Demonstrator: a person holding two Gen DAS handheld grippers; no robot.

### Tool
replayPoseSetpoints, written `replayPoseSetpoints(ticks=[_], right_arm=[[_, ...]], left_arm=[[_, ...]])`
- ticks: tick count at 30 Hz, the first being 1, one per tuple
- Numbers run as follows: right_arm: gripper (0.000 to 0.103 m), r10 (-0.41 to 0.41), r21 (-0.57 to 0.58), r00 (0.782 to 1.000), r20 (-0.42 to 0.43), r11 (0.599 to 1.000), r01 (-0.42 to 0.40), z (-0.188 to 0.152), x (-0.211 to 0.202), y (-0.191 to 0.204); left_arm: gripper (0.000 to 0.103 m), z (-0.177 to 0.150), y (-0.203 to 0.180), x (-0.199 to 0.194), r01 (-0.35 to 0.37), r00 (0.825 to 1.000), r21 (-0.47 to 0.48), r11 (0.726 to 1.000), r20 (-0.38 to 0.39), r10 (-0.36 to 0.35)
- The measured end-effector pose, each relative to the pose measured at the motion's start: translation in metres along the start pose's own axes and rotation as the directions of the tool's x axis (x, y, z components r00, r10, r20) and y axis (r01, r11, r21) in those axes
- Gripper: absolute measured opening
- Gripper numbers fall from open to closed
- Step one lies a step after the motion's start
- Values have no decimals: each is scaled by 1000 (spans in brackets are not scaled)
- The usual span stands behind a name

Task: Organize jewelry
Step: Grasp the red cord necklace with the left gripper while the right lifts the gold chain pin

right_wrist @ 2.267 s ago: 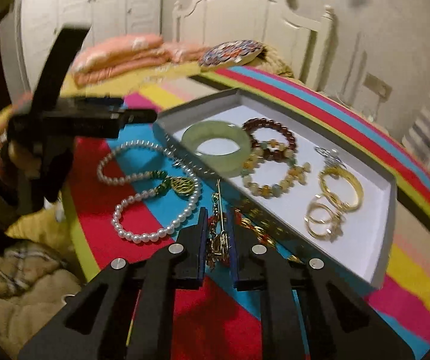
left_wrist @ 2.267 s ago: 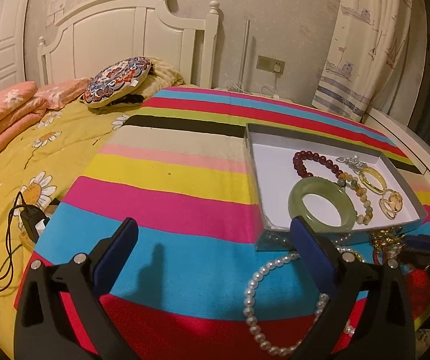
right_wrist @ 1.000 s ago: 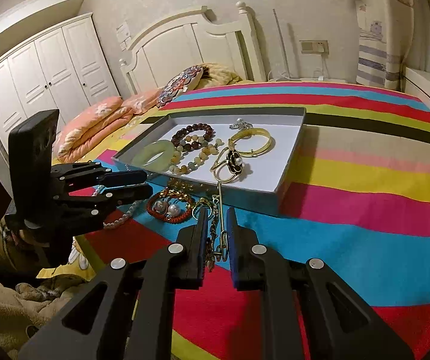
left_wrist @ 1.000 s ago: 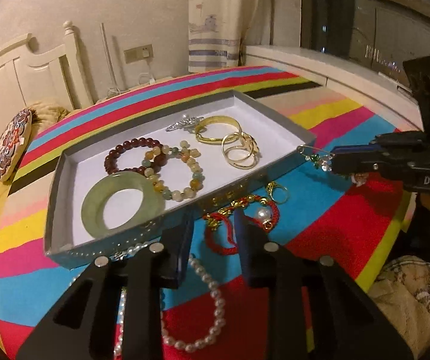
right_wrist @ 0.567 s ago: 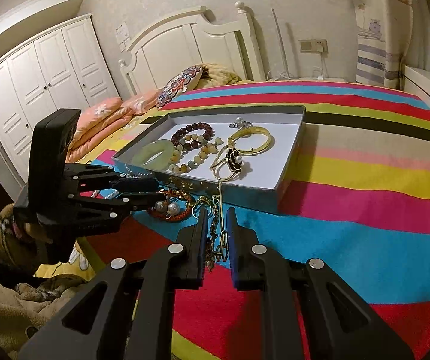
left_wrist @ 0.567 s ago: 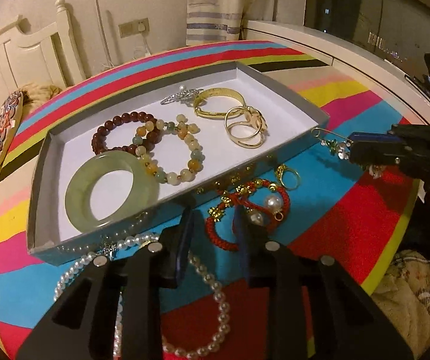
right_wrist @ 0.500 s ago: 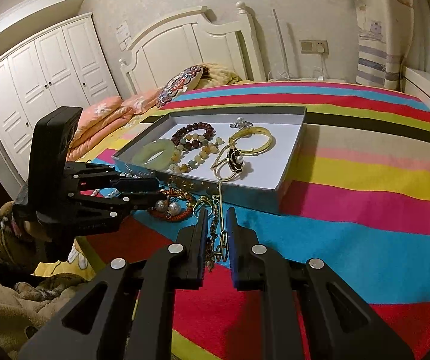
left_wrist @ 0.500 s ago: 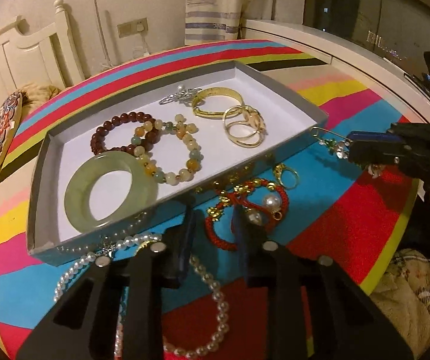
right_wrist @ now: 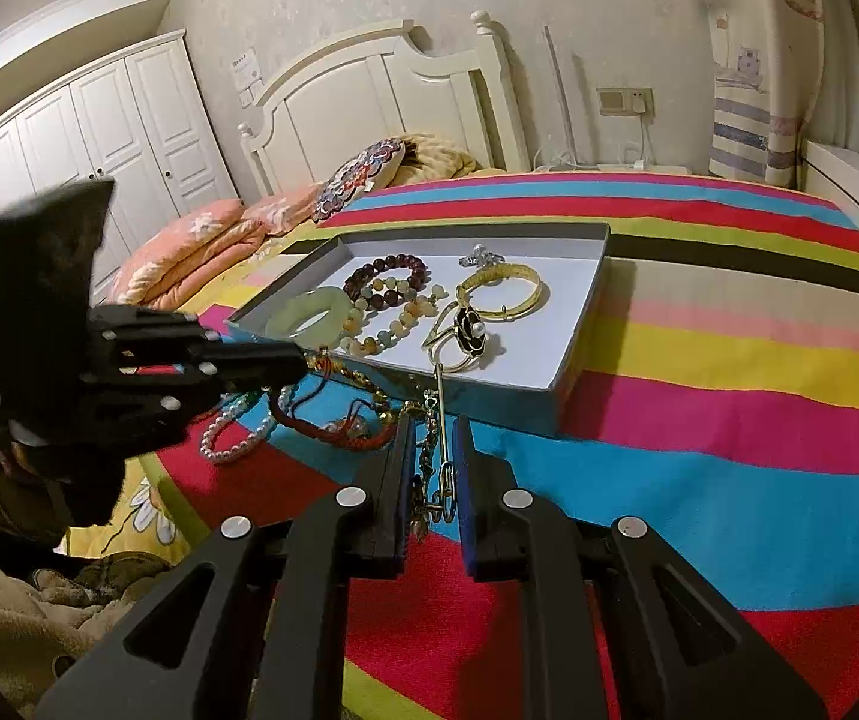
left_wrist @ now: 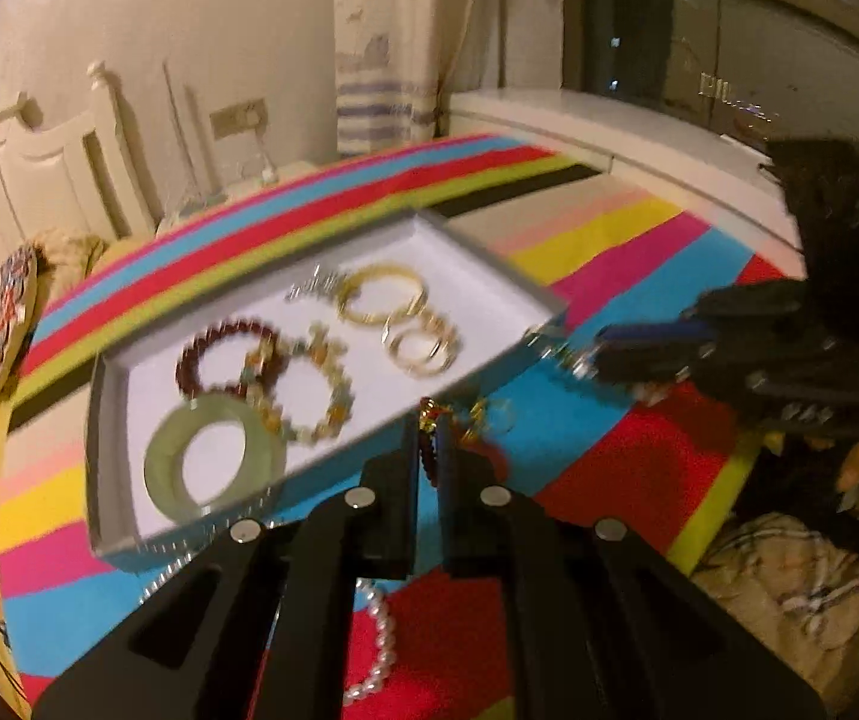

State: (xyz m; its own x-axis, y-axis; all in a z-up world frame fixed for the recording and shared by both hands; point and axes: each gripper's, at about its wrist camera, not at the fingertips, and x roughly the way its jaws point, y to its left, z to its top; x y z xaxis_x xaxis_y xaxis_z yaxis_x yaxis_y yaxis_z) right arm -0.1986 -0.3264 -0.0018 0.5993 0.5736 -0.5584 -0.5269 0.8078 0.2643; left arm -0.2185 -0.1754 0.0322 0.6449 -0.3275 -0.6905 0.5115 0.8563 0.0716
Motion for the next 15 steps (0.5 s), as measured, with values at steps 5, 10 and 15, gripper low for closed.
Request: replayPoseSetpoints(ticks=[5,10,15], right_arm=[[13,-1,0,1000,23,1000,1,3,-7,0],[13,2,0,999,43,1000,-2,6,-13,0],[13,1,-2,998,61,1000,-1,9,-17,2]], left_arm=[[5,20,-18,-12,2,999,57,998,40,-4],[4,33,-27,-23,-12,998,89,996,69,6],[3,44,-23,-30,-31,996,101,994,90,22]])
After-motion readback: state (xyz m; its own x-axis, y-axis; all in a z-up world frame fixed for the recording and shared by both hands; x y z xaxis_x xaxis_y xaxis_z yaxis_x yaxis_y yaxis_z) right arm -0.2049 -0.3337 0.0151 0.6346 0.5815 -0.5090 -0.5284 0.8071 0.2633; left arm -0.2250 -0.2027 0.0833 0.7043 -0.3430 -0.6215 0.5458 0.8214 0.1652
